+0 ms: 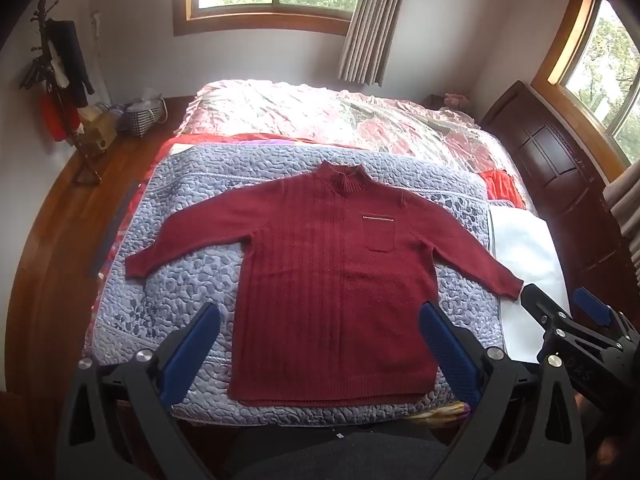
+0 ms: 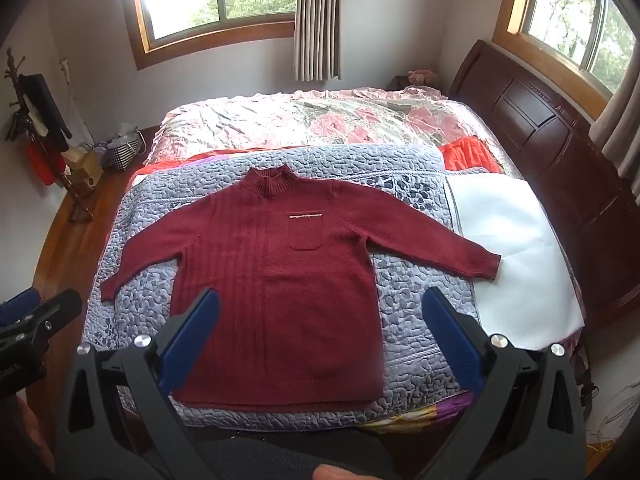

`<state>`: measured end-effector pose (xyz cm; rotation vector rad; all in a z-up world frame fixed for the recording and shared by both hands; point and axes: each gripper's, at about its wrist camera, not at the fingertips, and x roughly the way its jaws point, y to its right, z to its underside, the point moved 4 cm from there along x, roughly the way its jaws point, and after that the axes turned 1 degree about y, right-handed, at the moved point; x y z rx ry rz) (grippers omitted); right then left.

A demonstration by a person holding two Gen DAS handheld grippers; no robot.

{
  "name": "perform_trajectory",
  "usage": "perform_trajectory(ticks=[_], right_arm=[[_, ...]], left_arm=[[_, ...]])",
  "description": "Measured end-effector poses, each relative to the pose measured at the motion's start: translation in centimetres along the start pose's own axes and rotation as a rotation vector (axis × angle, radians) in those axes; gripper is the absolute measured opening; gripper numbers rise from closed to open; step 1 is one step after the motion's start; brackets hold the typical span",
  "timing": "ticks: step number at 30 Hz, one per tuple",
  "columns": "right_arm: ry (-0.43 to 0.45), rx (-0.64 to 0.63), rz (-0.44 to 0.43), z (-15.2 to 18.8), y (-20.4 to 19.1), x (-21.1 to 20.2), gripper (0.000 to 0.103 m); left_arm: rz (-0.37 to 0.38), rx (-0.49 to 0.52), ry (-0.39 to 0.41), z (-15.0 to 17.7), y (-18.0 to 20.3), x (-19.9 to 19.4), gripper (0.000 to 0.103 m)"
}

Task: Fold small clothes

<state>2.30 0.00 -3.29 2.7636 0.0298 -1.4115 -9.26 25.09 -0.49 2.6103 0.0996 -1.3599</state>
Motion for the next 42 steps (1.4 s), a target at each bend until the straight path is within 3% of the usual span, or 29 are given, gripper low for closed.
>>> perform_trajectory(ticks=[42], right_arm=[[0.006, 0.011, -0.009, 0.1, -0.2, 0.1, 0.1]], left_arm=[[-0.006, -0.013, 0.019, -1.2, -0.4, -0.3, 0.099]])
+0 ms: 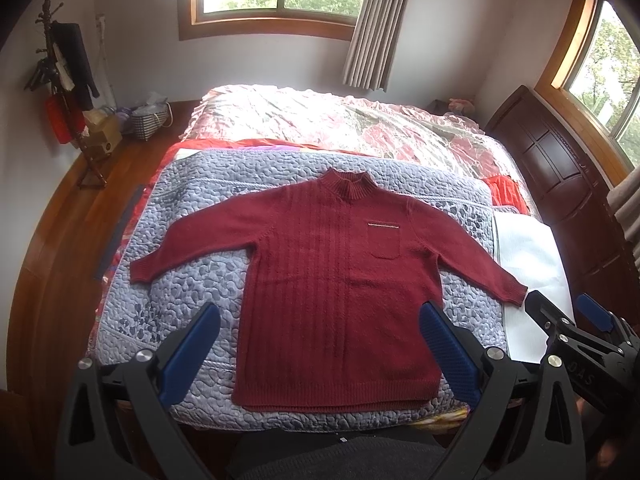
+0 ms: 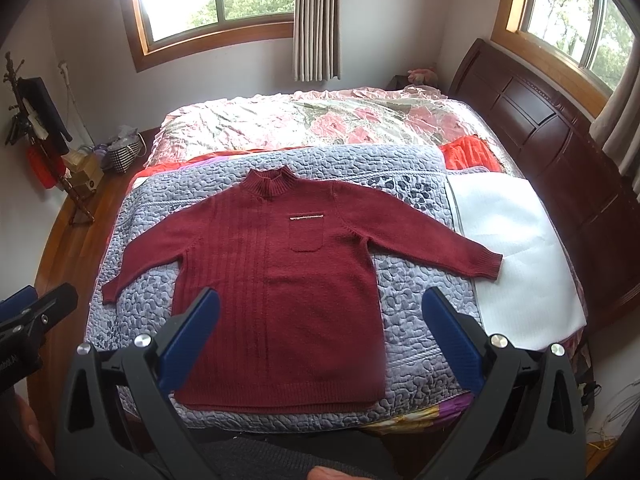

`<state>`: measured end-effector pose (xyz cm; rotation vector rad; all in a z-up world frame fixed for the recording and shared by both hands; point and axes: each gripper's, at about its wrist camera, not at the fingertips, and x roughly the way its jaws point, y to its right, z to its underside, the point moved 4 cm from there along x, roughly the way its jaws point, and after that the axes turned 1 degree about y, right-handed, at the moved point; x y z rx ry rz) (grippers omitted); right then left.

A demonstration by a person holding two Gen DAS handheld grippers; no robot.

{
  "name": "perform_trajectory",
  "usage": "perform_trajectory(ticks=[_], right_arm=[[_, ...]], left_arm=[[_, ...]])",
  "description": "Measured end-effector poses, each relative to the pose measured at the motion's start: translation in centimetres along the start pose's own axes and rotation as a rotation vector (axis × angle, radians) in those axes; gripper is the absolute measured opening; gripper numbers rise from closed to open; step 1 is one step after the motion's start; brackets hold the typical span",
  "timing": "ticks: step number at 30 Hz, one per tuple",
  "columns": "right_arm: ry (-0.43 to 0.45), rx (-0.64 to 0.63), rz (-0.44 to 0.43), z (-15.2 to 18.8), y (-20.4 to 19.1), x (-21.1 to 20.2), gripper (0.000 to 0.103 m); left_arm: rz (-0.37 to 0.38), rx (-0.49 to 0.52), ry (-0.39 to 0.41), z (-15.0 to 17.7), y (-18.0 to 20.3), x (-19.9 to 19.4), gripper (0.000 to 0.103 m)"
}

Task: Fold small clothes

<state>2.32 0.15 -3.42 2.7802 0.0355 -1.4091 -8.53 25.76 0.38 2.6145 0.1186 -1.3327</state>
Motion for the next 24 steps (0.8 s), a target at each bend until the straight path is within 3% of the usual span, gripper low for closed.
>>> perform_trajectory(ticks=[24], right_arm=[[-0.001, 0.002, -0.003, -0.2, -0.07, -0.01, 0.1]], left_arm=[[-0.003, 0.001, 0.002, -0.31, -0.2, 0.04, 0.099]])
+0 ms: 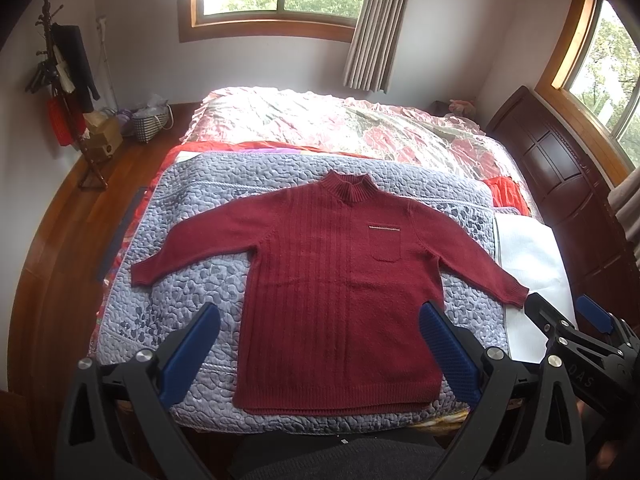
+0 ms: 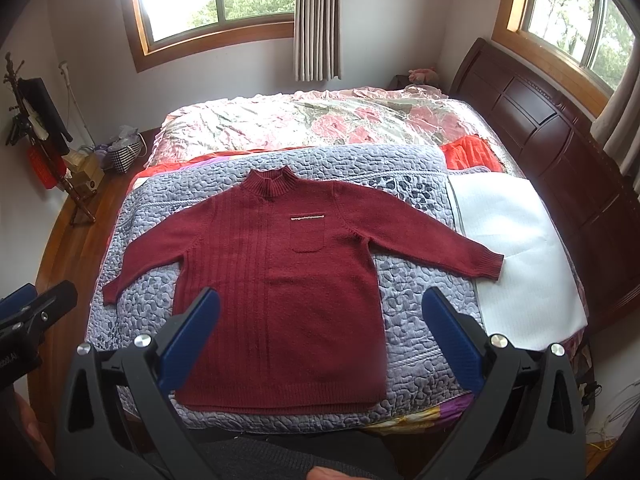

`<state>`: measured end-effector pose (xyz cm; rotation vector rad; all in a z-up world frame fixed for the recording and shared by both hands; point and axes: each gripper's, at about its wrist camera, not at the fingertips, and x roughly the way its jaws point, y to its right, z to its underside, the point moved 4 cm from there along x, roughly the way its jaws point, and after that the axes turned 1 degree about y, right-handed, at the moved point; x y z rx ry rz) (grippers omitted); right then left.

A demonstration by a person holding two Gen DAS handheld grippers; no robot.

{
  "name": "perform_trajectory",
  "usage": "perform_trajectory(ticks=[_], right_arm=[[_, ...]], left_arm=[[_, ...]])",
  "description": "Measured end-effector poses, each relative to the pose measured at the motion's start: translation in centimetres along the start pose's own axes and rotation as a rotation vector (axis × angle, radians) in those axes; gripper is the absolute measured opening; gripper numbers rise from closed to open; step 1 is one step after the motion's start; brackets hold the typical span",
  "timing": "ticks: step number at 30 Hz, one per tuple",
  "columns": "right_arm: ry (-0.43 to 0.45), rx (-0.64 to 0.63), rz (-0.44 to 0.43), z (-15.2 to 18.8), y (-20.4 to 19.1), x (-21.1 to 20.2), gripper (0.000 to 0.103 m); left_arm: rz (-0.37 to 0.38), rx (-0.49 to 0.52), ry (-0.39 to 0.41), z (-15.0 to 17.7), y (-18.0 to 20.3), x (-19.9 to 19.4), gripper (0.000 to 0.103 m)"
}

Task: Fold small clothes

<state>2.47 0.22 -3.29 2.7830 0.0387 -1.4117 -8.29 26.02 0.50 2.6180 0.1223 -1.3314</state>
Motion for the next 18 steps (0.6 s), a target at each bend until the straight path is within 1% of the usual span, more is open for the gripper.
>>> perform_trajectory(ticks=[18], right_arm=[[-0.004, 0.003, 0.002, -0.06, -0.11, 0.42, 0.1]], left_arm=[[-0.001, 0.002, -0.003, -0.17, -0.04, 0.16, 0.099]])
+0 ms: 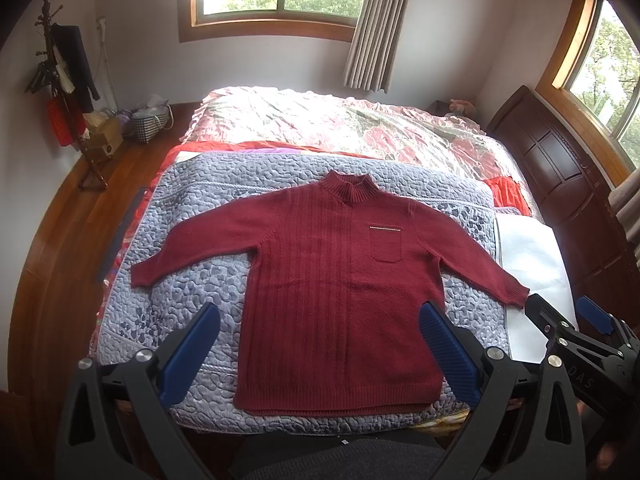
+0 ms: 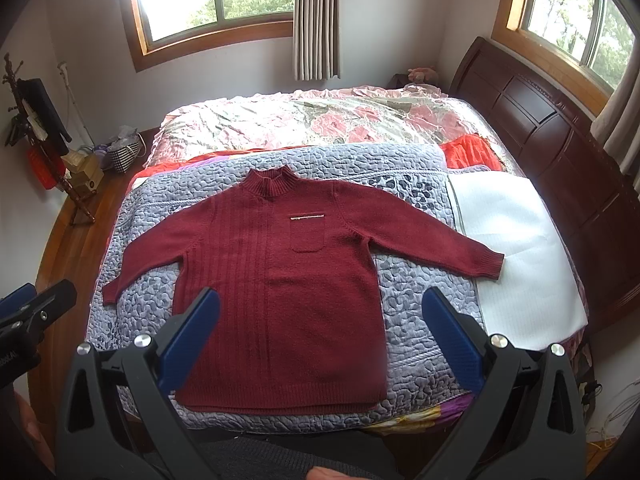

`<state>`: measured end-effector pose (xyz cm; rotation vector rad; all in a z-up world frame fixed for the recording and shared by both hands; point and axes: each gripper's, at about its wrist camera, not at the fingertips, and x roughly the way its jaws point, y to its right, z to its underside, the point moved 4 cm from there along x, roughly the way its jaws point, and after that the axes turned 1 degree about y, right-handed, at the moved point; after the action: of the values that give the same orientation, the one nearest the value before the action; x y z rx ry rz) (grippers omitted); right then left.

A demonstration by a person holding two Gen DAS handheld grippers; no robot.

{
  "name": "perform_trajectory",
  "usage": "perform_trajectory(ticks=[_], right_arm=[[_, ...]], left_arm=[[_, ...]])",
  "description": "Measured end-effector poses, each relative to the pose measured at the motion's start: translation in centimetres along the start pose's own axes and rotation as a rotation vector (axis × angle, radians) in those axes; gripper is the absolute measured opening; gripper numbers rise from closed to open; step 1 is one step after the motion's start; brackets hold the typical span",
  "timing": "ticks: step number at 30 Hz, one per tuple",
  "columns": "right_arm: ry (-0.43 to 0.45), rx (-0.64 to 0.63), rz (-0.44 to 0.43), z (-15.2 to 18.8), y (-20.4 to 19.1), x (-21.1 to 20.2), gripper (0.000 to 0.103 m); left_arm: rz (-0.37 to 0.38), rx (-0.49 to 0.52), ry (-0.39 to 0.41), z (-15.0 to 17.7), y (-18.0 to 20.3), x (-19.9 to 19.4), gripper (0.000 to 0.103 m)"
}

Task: Fold small clothes

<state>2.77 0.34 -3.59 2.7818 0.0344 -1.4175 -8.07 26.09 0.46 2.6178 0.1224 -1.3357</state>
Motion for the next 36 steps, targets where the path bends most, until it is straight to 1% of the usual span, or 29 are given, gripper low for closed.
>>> perform_trajectory(ticks=[12, 15, 17, 19, 20, 22, 24, 25, 26, 27, 28, 30, 32, 33, 34, 35, 36], right_arm=[[-0.012, 0.005, 0.002, -0.1, 0.3, 0.7, 0.1], [-0.013, 0.016, -0.001, -0.3, 0.5, 1.2, 0.1], [-0.007, 0.026, -0.003, -0.6, 0.8, 1.5, 0.1], [-0.002, 0.026, 0.005, -0.8, 1.1, 1.9, 0.1], [0.001, 0.022, 0.014, -1.0, 1.4, 2.2, 0.1], [0.008, 0.015, 0.037, -1.4, 2.3, 3.1, 0.1], [0.017, 0.02, 0.06, -1.8, 4.0, 4.4, 0.1], [0.042, 0.027, 0.068, -2.0, 5.2, 4.9, 0.1], [0.07, 0.039, 0.087, -2.2, 6.6, 5.5, 0.1], [0.083, 0.057, 0.11, -2.4, 8.3, 6.1, 0.1], [0.09, 0.085, 0.128, -2.4, 10.3, 7.0, 0.1], [0.069, 0.16, 0.157, -2.1, 14.4, 9.1, 0.099], [0.054, 0.253, 0.162, -1.3, 19.1, 11.4, 0.099], [0.045, 0.304, 0.159, -0.8, 21.5, 12.7, 0.096], [0.029, 0.357, 0.145, -0.1, 23.9, 14.2, 0.08], [0.003, 0.415, 0.121, 0.8, 26.3, 15.9, 0.066], [-0.044, 0.488, 0.082, 1.9, 28.7, 17.9, 0.042]], left_arm=[[-0.003, 0.002, -0.004, -0.5, 0.2, 0.9, 0.099], [-0.012, 0.015, 0.015, -0.7, 0.2, 1.8, 0.099], [-0.006, 0.025, 0.051, -1.2, 0.3, 2.4, 0.099], [-0.01, 0.045, 0.045, -1.7, 0.7, 3.5, 0.099], [0.008, 0.05, 0.033, -2.0, 0.9, 4.1, 0.099], [0.092, 0.048, 0.002, -2.5, 1.5, 5.5, 0.099], [0.193, 0.055, -0.02, -2.8, 2.5, 7.1, 0.099], [0.201, 0.079, -0.016, -3.0, 3.1, 7.7, 0.099], [0.187, 0.119, -0.007, -3.0, 3.9, 8.2, 0.099], [0.161, 0.165, -0.006, -3.1, 4.8, 8.9, 0.099], [0.152, 0.196, -0.017, -3.1, 5.6, 9.6, 0.099], [0.173, 0.198, -0.063, -3.3, 6.9, 11.2, 0.099], [0.173, 0.206, -0.096, -3.4, 8.1, 13.0, 0.099], [0.171, 0.226, -0.106, -3.5, 8.9, 13.8, 0.099], [0.172, 0.242, -0.11, -3.5, 9.6, 14.4, 0.099], [0.182, 0.249, -0.115, -3.5, 10.4, 15.0, 0.099], [0.211, 0.247, -0.124, -3.5, 11.1, 15.5, 0.099]])
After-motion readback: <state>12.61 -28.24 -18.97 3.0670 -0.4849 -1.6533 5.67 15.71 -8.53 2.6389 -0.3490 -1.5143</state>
